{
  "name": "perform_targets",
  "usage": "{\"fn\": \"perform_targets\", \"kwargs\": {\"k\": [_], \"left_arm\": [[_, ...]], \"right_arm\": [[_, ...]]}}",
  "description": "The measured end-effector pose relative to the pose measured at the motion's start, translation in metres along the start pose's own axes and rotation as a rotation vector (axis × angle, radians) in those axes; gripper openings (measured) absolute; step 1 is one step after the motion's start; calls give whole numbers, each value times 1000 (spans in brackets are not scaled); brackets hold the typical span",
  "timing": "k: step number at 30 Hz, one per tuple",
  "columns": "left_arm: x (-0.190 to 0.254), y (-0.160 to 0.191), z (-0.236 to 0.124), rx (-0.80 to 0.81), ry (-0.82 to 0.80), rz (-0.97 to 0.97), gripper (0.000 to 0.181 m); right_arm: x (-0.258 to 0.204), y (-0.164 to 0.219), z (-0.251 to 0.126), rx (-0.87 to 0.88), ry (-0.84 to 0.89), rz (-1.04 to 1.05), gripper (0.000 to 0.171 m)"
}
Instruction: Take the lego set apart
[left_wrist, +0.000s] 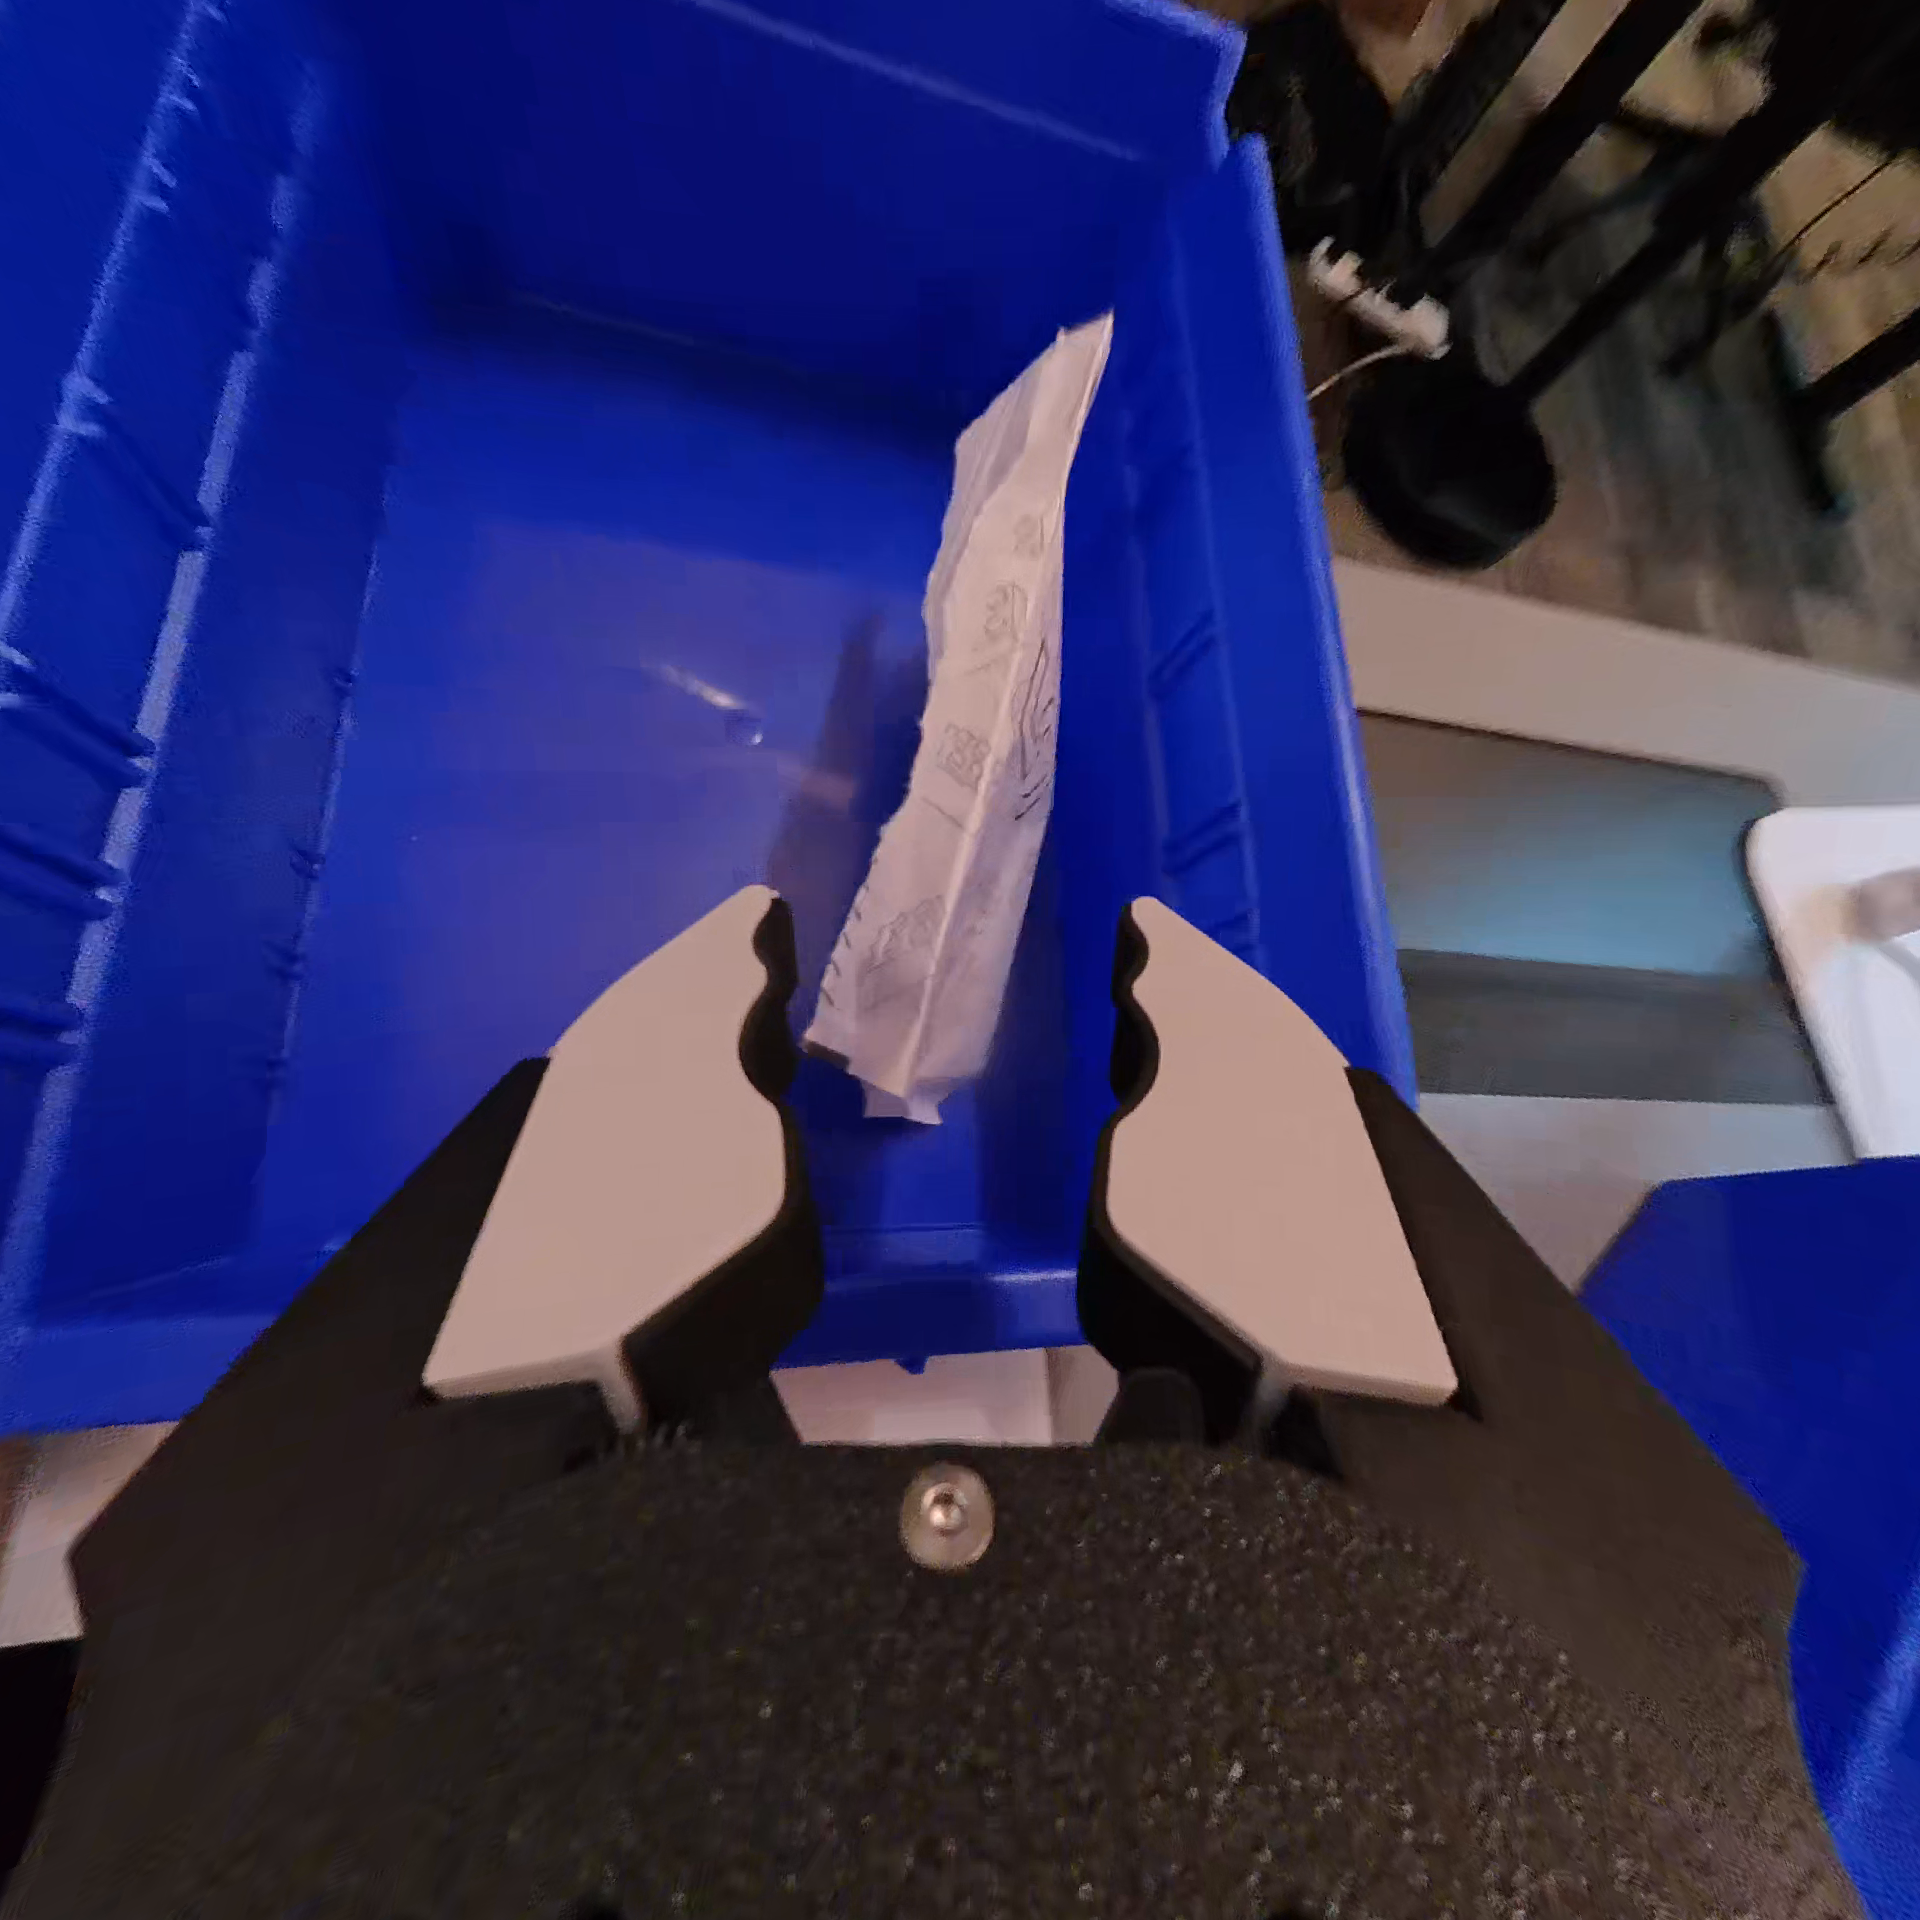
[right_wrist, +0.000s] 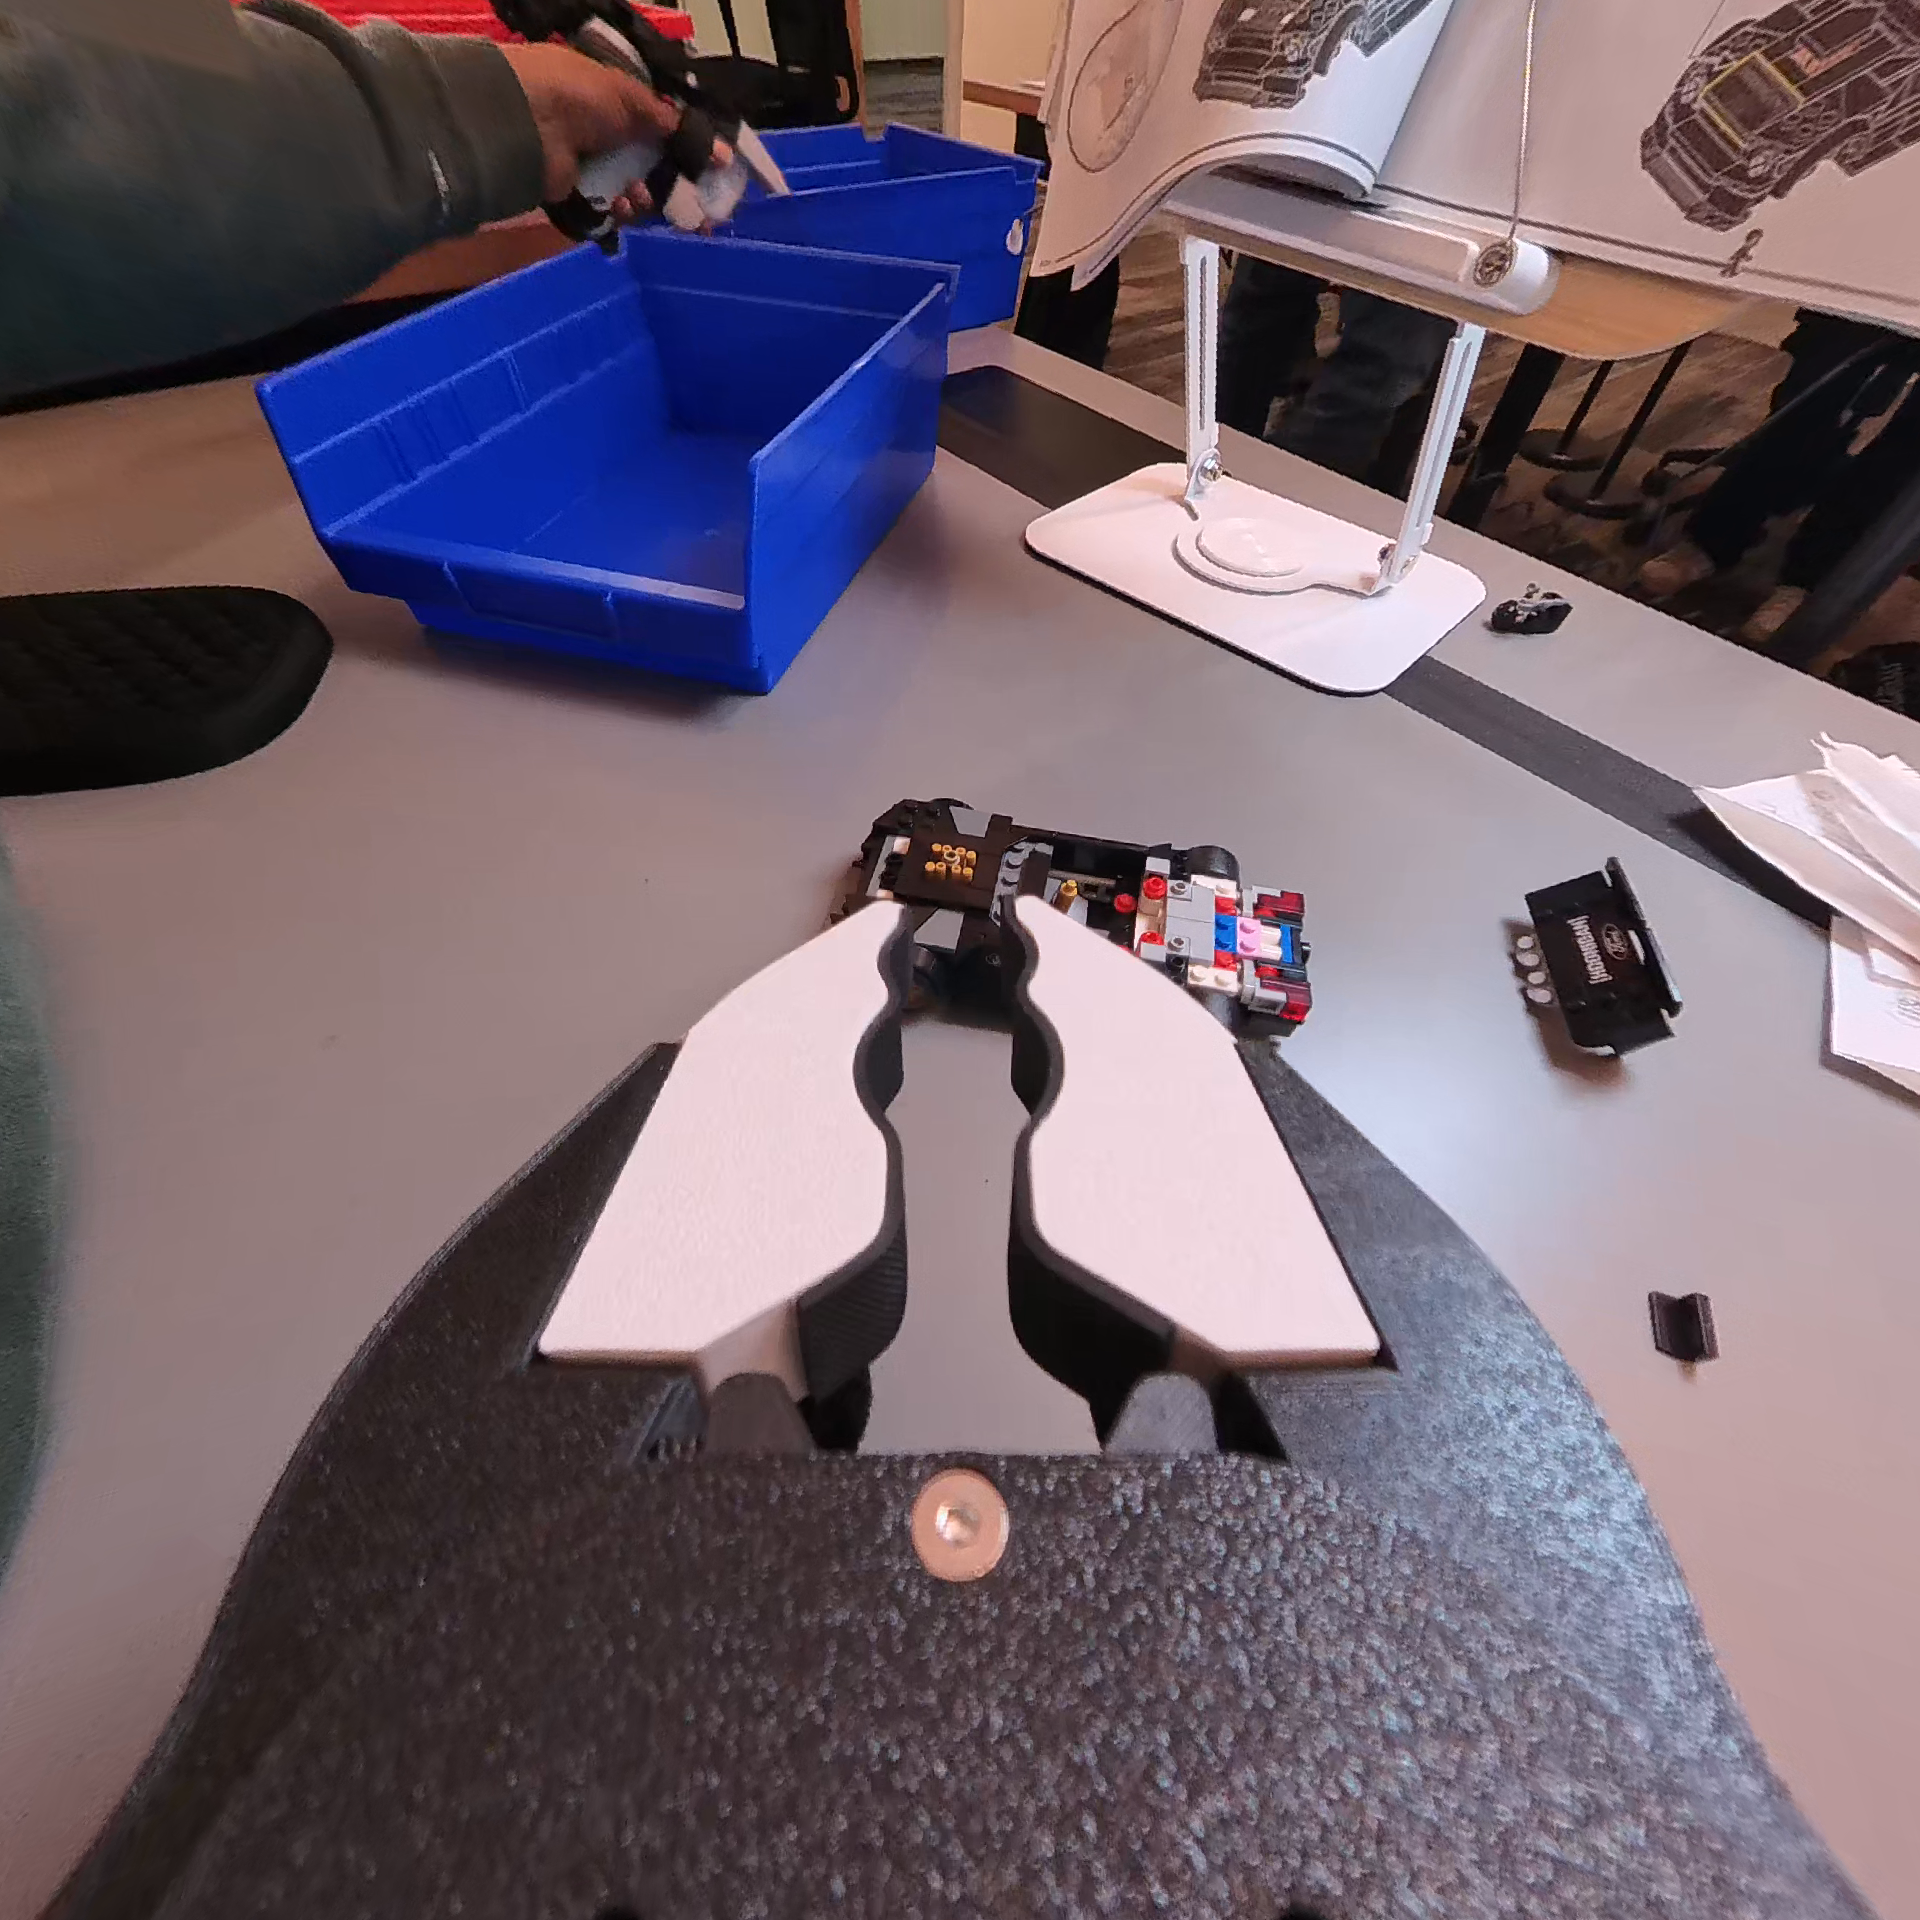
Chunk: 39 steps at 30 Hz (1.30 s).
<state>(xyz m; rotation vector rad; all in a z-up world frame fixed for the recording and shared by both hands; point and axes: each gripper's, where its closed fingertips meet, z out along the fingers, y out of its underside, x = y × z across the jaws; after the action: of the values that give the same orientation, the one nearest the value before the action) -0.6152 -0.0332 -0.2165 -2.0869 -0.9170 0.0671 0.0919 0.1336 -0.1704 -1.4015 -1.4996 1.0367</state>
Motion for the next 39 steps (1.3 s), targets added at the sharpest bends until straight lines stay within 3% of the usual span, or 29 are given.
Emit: {"fn": "perform_targets", "kwargs": {"k": [4, 6, 8, 19, 32, 39], "left_arm": [[3, 5, 11, -50, -36, 105, 40], [4, 6, 14, -69, -61, 159, 15], [6, 6, 15, -78, -75, 194, 2], [11, 8, 12, -96, -77, 180, 1], [-84, -20, -16, -84, -389, 224, 1], [-103, -24, -20, -97, -416, 245, 1]], "right_arm": [[1, 3, -2, -15, 15, 5, 15], [2, 5, -3, -22, 23, 8, 15], [3, 6, -3, -27, 31, 10, 14], [2, 9, 3, -38, 34, -4, 12], [4, 18, 4, -69, 59, 20, 11], [1, 18, 15, -81, 51, 24, 10]]}}
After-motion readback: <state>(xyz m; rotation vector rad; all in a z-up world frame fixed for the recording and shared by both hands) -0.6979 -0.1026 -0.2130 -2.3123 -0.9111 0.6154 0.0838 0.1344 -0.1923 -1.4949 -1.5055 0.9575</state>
